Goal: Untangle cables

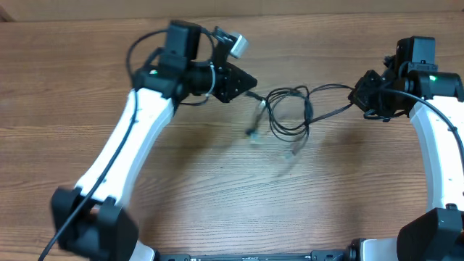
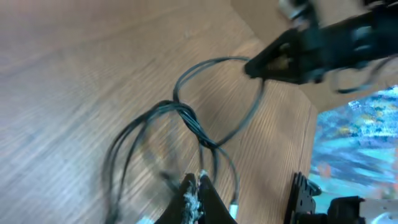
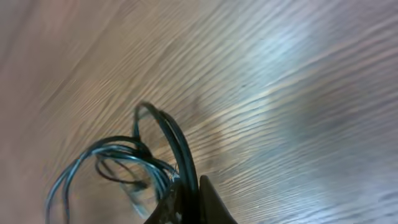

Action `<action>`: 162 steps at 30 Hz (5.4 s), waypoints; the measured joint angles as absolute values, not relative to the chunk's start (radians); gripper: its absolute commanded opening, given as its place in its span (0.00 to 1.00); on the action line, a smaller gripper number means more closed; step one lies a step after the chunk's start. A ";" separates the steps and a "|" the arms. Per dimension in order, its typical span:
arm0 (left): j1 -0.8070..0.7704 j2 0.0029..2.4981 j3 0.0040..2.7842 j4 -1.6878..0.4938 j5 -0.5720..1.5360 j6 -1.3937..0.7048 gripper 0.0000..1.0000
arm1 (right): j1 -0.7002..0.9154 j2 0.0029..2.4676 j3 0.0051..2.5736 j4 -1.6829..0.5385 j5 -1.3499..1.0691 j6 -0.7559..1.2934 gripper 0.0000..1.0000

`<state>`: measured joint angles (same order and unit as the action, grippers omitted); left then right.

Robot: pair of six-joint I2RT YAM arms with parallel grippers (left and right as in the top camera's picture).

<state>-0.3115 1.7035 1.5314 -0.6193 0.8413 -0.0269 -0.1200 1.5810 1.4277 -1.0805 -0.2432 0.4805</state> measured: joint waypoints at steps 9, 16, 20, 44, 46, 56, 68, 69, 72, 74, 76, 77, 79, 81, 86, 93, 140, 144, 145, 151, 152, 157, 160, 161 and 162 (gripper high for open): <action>-0.240 1.538 1.532 -0.690 0.829 -0.019 0.04 | -0.121 1.628 1.364 -1.092 -0.326 0.386 0.04; -0.237 1.538 1.532 -0.749 0.792 -0.011 0.04 | -0.054 1.628 1.364 -1.047 -0.591 0.189 0.04; -0.237 1.538 1.532 -0.749 0.788 0.000 0.04 | 0.102 1.629 1.364 -0.968 -0.611 0.203 0.04; -0.130 1.538 1.532 -0.759 0.774 -0.024 0.05 | 0.529 1.630 1.395 -1.047 -0.552 0.256 0.75; -0.179 1.539 1.532 -0.765 0.760 -0.024 0.04 | 0.453 1.630 1.448 -1.086 -0.527 0.254 0.75; -0.419 1.707 1.531 -0.786 0.616 -0.198 0.33 | 0.157 1.630 1.525 -1.120 -0.446 0.253 0.76; -0.446 1.809 1.529 -0.898 0.463 -0.482 0.78 | 0.118 1.630 1.525 -1.162 -0.410 0.249 0.80; -0.452 1.809 1.528 -0.934 0.422 -0.503 0.77 | 0.118 1.630 1.525 -1.164 -0.408 0.248 0.80; -0.478 1.809 1.526 -0.944 0.344 -0.558 0.78 | 0.118 1.630 1.525 -1.164 -0.400 0.247 0.80; -0.508 1.809 1.513 -0.898 0.311 -0.596 0.78 | 0.118 1.630 1.525 -1.164 -0.393 0.246 0.80; -0.531 1.809 1.496 -0.846 0.296 -0.623 0.78 | 0.118 1.631 1.525 -1.166 -0.389 0.246 0.80; -0.545 1.809 1.480 -0.813 0.287 -0.640 0.77 | 0.118 1.631 1.525 -1.171 -0.388 0.246 0.80; -0.558 1.809 1.457 -0.780 0.279 -0.670 0.74 | 0.118 1.631 1.525 -1.175 -0.387 0.245 0.80; -0.562 1.809 1.433 -0.759 0.265 -0.698 0.71 | 0.118 1.631 1.525 -1.178 -0.385 0.245 0.80; -0.561 1.810 1.366 -0.689 0.226 -0.756 0.57 | 0.118 1.631 1.525 -1.179 -0.385 0.242 0.80; -0.568 1.810 1.301 -0.605 0.198 -0.796 0.41 | 0.118 1.631 1.525 -1.179 -0.389 0.242 0.80; -0.324 1.633 1.338 -0.665 0.747 -0.032 0.04 | 0.293 1.631 1.525 -1.013 -0.653 0.573 0.48; -0.324 1.633 1.338 -0.673 0.735 -0.065 0.04 | 0.333 1.631 1.516 -0.956 -0.583 0.647 0.47; -0.324 1.633 1.338 -0.677 0.735 -0.070 0.04 | 0.339 1.631 1.510 -0.938 -0.573 0.661 0.48; -0.326 1.633 1.338 -0.684 0.735 -0.080 0.04 | 0.348 1.652 1.486 -0.898 -0.535 0.733 0.47; -0.327 1.633 1.338 -0.684 0.735 -0.080 0.04 | 0.348 1.655 1.486 -0.897 -0.535 0.734 0.47; -0.352 1.633 1.338 -0.684 0.736 -0.080 0.04 | 0.348 1.719 1.484 -0.879 -0.531 0.754 0.38; -0.375 1.637 1.338 -0.675 0.736 -0.080 0.04 | 0.348 1.743 1.483 -0.860 -0.529 0.751 0.16; -0.381 1.638 1.338 -0.673 0.737 -0.080 0.04 | 0.348 1.745 1.483 -0.855 -0.524 0.745 0.08; -0.381 1.639 1.338 -0.673 0.738 -0.080 0.04 | 0.347 1.746 1.483 -0.854 -0.523 0.737 0.04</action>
